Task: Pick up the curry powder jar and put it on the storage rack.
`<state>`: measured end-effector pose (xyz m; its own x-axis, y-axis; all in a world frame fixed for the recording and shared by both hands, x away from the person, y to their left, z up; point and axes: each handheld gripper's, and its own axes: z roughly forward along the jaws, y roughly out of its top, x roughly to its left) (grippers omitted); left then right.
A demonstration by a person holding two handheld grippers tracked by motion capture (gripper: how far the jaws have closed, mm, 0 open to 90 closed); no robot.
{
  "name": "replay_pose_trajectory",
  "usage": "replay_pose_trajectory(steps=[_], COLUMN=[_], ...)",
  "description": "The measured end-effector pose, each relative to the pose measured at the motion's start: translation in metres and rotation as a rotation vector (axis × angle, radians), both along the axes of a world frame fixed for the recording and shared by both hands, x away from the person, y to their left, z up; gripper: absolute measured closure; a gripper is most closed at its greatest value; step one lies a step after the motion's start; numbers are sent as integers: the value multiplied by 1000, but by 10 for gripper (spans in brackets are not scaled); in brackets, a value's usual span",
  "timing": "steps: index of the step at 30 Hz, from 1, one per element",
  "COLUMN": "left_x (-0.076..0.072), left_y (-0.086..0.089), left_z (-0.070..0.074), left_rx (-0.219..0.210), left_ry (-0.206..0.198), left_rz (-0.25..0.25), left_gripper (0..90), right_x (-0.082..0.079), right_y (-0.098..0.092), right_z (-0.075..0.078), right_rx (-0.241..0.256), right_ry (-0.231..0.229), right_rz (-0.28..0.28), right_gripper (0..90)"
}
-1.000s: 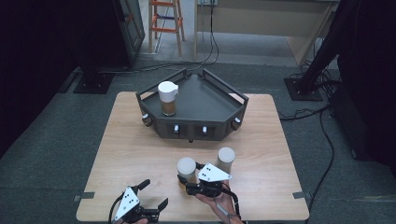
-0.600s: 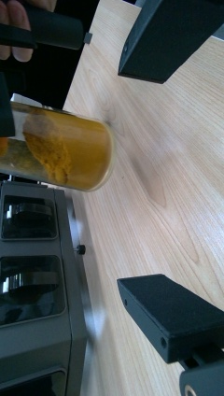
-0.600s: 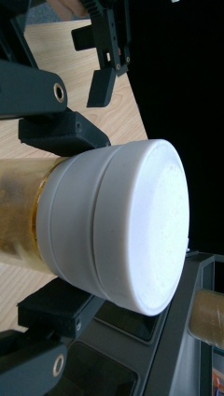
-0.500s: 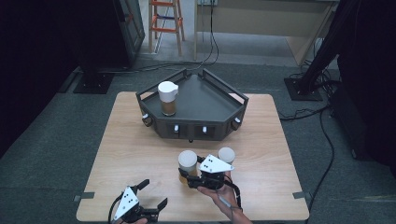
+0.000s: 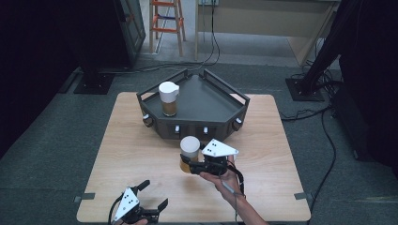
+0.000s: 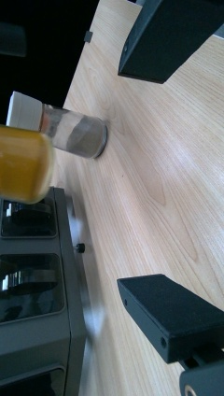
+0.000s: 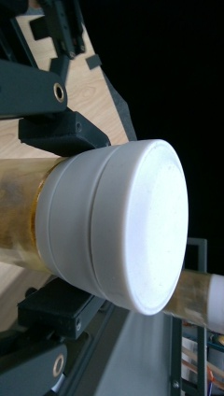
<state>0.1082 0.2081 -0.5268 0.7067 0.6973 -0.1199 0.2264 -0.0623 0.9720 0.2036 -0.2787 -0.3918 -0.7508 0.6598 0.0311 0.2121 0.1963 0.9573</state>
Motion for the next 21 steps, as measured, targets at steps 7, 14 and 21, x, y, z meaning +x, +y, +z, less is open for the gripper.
replay_pose_trajectory(steps=[7,14,21], left_x=[0,0,0], left_y=[-1,0,0], left_z=[0,0,0], left_rx=[-2,1,0], left_ry=[2,3,2], left_rz=[-4,-5,-3], left_gripper=[12,12,12], right_x=[14,28,42], right_y=[3,8,11], right_z=[18,35,50], right_rx=[-15,-25,-29], right_ry=[-8,-22,-20], right_rz=[-19,-54,-85], right_gripper=[347,346,346])
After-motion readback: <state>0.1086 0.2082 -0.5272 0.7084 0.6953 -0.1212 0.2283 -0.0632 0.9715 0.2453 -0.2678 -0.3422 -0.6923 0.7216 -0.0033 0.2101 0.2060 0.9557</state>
